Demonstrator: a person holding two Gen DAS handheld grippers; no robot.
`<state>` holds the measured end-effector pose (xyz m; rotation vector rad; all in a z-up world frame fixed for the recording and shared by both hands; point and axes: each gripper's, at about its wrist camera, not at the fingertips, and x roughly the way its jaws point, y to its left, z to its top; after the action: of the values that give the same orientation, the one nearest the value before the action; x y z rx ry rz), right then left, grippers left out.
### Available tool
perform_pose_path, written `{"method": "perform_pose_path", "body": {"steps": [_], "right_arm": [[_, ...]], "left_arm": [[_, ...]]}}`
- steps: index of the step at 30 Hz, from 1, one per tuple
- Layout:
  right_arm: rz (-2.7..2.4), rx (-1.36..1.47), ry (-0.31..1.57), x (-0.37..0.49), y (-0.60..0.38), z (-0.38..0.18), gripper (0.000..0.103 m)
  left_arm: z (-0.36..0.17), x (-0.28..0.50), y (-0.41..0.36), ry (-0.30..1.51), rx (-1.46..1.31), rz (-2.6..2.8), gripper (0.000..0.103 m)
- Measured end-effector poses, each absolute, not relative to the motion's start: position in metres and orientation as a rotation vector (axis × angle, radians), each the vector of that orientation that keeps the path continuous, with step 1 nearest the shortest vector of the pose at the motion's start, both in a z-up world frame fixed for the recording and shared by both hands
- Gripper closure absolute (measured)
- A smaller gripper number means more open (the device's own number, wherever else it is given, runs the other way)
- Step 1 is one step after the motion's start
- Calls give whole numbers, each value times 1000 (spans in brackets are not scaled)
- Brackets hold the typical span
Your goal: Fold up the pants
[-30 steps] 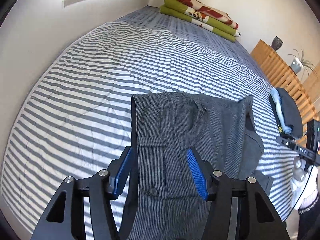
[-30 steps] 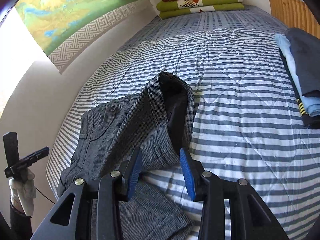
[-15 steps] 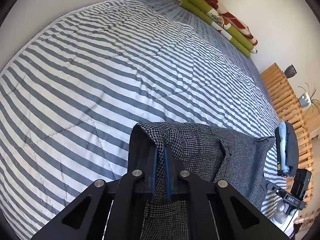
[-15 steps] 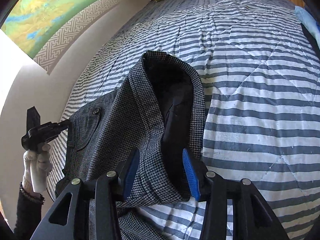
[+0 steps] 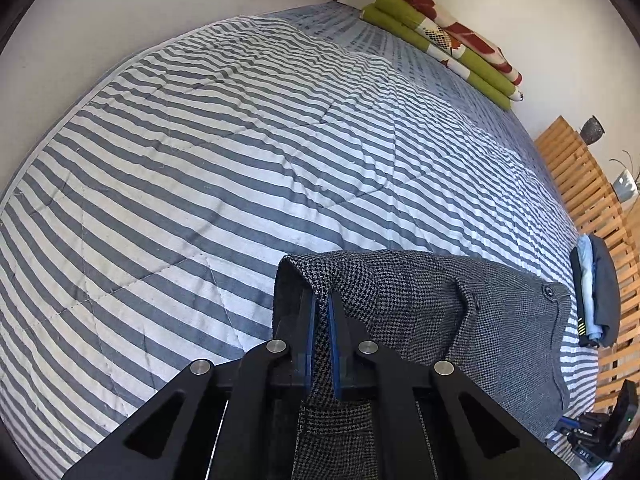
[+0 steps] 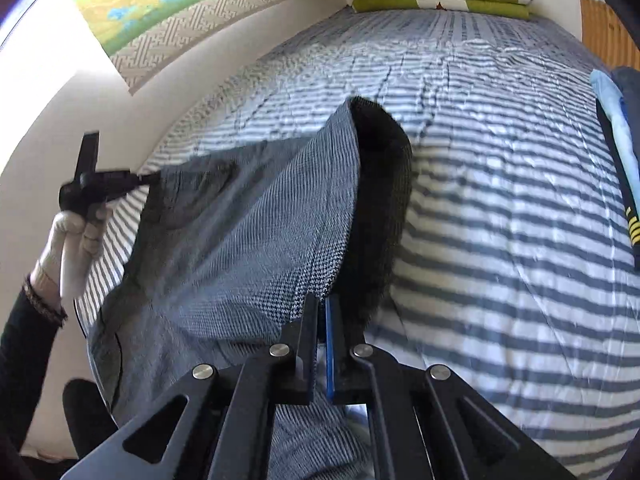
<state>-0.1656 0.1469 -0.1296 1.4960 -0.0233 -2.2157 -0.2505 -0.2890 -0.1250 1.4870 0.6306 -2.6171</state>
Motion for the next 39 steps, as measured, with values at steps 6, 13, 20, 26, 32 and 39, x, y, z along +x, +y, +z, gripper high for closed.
{"method": "perform_pose_path", "body": {"steps": [6, 13, 20, 26, 32, 39], "right_arm": [[-2291, 1500, -128, -192, 171, -125, 68], [-2306, 1396, -476, -297, 158, -115, 58], [-2319, 1455, -416, -349, 123, -130, 69], [-2356, 1420, -301, -344, 110, -125, 91], [-2336, 1430, -320, -346, 113, -126, 91], [-2314, 1460, -365, -350, 118, -129, 89]], "left_arm": [[-129, -253, -294, 741, 1527, -2626, 85], [-134, -258, -293, 786, 1551, -2645, 82], [-133, -260, -293, 761, 1553, -2660, 88], [-122, -255, -302, 773, 1485, -2693, 95], [-125, -259, -308, 867, 1461, -2675, 36], [-138, -268, -291, 750, 1514, -2655, 100]]}}
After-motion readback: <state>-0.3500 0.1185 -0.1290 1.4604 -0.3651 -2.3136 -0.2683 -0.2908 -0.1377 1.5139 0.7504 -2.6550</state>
